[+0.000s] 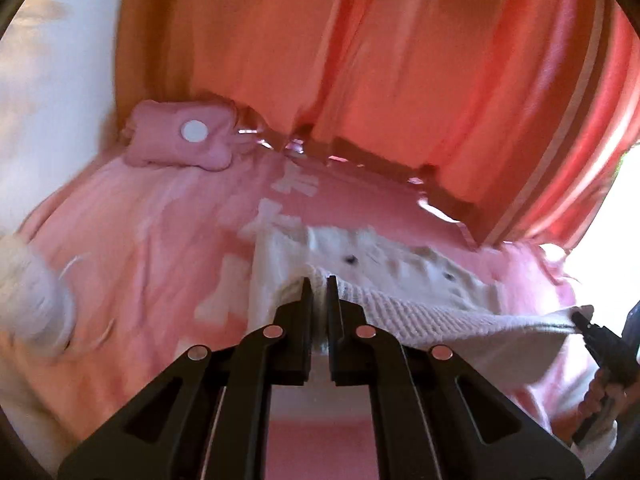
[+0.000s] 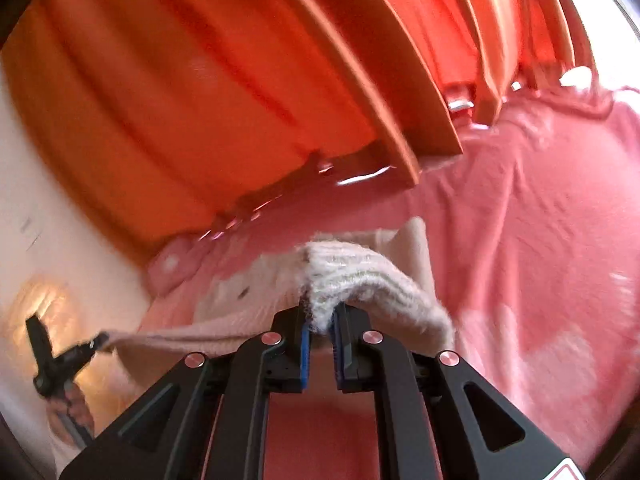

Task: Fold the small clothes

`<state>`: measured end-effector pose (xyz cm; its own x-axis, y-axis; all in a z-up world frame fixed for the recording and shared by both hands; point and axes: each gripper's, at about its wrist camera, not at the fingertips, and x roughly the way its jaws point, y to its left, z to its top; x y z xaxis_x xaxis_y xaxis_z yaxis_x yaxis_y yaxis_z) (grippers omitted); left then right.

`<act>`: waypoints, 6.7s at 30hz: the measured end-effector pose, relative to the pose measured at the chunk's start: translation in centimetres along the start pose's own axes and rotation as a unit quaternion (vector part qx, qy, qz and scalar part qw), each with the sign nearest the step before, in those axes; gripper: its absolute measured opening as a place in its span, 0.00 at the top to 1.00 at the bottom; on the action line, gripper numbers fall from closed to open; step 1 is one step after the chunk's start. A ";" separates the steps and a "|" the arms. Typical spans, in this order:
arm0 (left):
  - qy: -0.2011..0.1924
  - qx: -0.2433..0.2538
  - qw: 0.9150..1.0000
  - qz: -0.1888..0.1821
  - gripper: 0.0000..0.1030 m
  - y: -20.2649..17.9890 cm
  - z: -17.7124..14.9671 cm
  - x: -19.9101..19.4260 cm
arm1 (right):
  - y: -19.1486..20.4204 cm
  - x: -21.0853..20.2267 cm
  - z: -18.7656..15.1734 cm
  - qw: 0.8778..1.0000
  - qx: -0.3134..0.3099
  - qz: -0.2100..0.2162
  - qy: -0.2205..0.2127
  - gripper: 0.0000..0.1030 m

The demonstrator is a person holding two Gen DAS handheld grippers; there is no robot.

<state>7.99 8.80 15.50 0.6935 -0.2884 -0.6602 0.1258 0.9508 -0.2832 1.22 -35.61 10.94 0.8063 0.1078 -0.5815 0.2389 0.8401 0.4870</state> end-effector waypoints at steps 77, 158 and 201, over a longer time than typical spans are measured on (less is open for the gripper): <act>0.091 0.040 0.991 0.094 0.33 0.2 -0.1 19.8 | -3.7 14.7 1.7 0.983 -0.025 -0.161 0.087 0.86; 0.102 0.138 0.982 0.079 0.58 -8.6 -3.6 21.4 | 13.8 18.0 -7.4 0.958 -0.248 -0.017 0.140 0.77; 0.116 -0.160 0.976 0.088 0.10 5.3 -0.5 20.1 | 6.1 17.3 1.8 0.987 -0.111 -0.104 0.054 0.47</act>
<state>22.30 8.00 0.39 0.5001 -0.1777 -0.8475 -0.2345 0.9143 -0.3301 17.65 -29.61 5.01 0.6870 -0.0337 -0.7259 0.2596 0.9444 0.2018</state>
